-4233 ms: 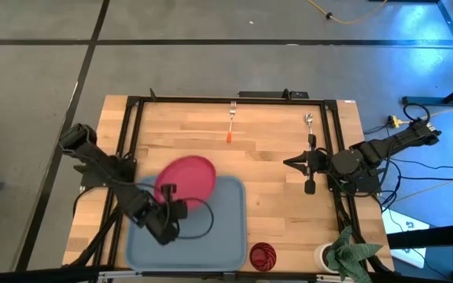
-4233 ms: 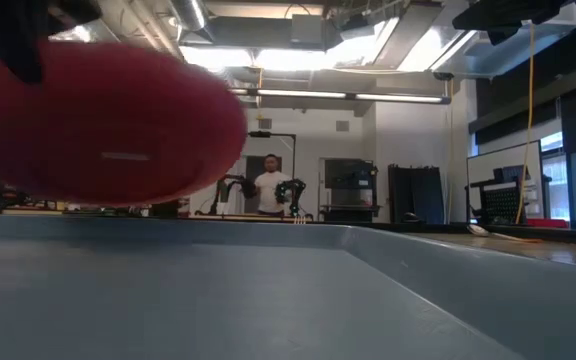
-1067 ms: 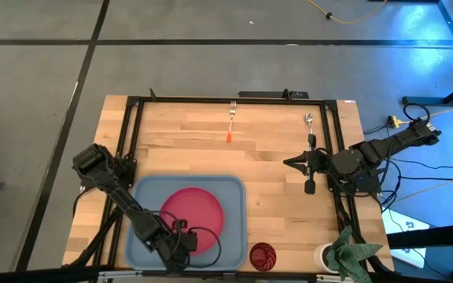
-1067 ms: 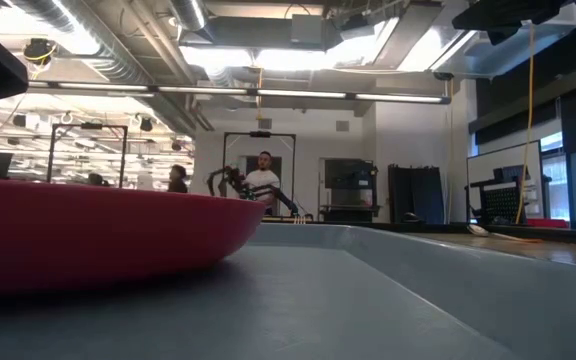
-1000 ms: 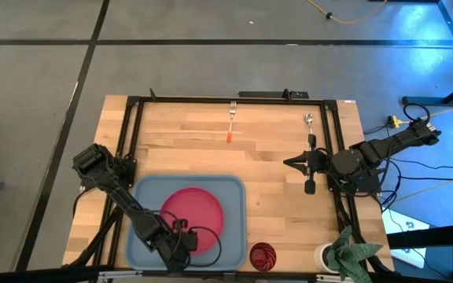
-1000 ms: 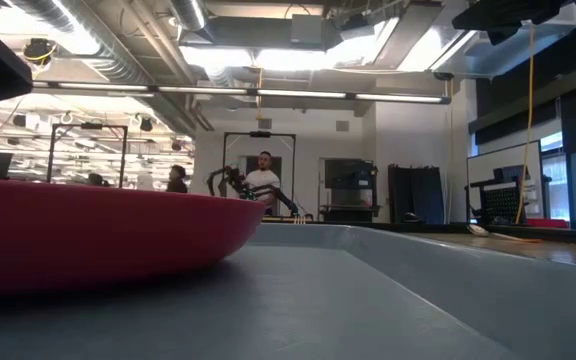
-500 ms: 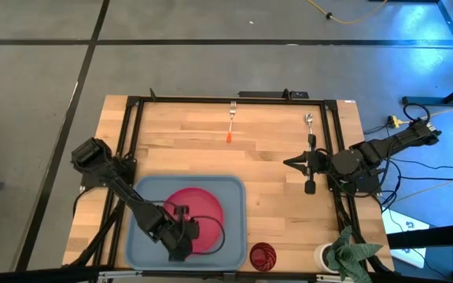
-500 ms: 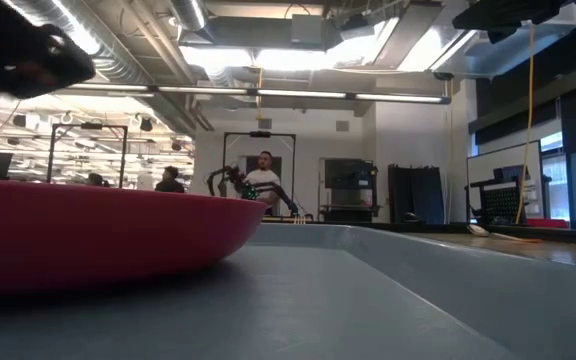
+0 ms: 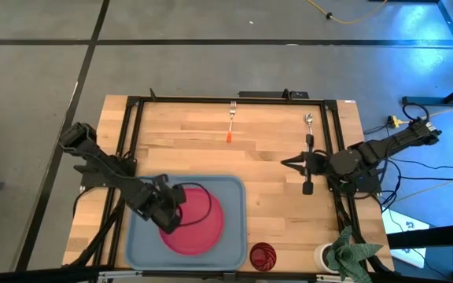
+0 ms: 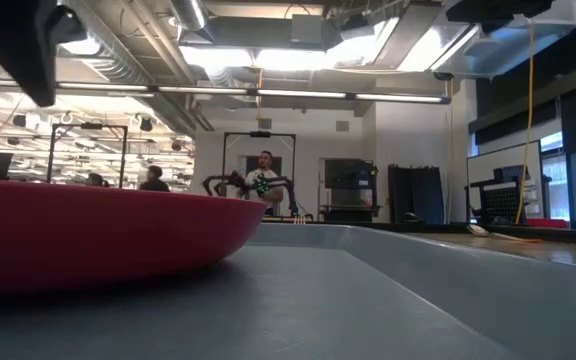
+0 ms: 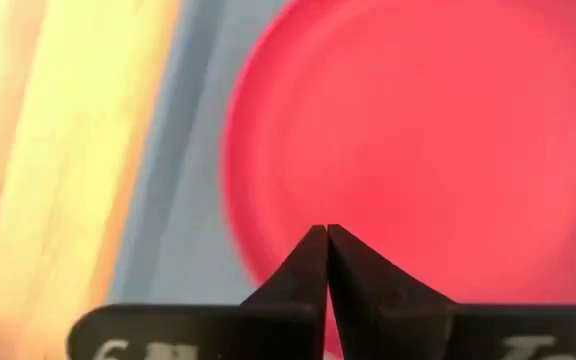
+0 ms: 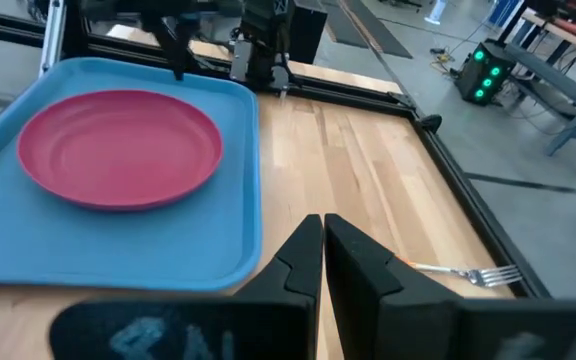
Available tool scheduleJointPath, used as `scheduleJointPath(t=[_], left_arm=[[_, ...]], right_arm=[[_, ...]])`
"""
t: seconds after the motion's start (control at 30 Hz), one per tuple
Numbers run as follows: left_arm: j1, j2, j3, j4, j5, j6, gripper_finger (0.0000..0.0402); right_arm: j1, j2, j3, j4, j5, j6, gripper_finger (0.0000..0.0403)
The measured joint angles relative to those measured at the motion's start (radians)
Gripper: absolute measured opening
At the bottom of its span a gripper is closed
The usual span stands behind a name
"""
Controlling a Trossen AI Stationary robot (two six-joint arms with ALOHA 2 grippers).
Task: Pick and place plate/cup/fork/spoon on tray
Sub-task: Move the blue serving tray to the center of the table
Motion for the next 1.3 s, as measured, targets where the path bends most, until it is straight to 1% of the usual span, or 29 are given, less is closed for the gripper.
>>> scheduleJointPath(t=[0.13, 0.23, 0.33, 0.47, 0.53, 0.6, 0.67, 0.73, 0.8, 0.93, 1.13, 1.3], left_arm=[[0.000, 0.002, 0.000, -0.160, 0.024, -0.151, 0.0001], [0.000, 0.006, -0.002, -0.217, 0.026, -0.234, 0.0001], [0.008, 0.005, -0.030, -0.224, 0.033, -0.276, 0.0001], [0.026, 0.006, -0.098, -0.208, 0.120, -0.308, 0.0001], [0.034, 0.006, -0.137, -0.161, 0.138, -0.289, 0.0000], [0.043, 0.000, -0.172, -0.101, 0.140, -0.253, 0.0000], [0.058, -0.008, -0.206, -0.064, 0.161, -0.227, 0.0000], [0.075, -0.009, -0.242, -0.063, 0.194, -0.198, 0.0000], [0.090, -0.009, -0.278, -0.063, 0.217, -0.174, 0.0000], [0.113, -0.010, -0.326, -0.052, 0.231, -0.119, 0.0000], [0.152, -0.011, -0.383, 0.082, 0.245, 0.005, 0.0000], [0.201, -0.011, -0.446, 0.154, 0.242, 0.061, 0.0000]], right_arm=[[0.000, 0.074, 0.061, -0.020, 0.007, -0.025, 0.0021], [-0.001, 0.140, 0.125, -0.058, 0.007, 0.008, 0.0021], [-0.023, 0.215, 0.197, -0.168, 0.006, 0.100, 0.0021], [-0.065, 0.306, 0.284, -0.351, -0.002, 0.247, 0.0021], [-0.083, 0.345, 0.326, -0.426, -0.062, 0.271, 0.0021], [-0.098, 0.383, 0.363, -0.476, -0.146, 0.273, 0.0021], [-0.110, 0.419, 0.389, -0.497, -0.213, 0.275, 0.0021], [-0.118, 0.447, 0.405, -0.500, -0.254, 0.272, 0.0021], [-0.122, 0.473, 0.414, -0.502, -0.263, 0.265, 0.0021], [-0.122, 0.500, 0.425, -0.498, -0.263, 0.264, 0.0021], [-0.122, 0.505, 0.425, -0.491, -0.258, 0.266, 0.0021], [-0.122, 0.505, 0.425, -0.479, -0.256, 0.264, 0.0021]])
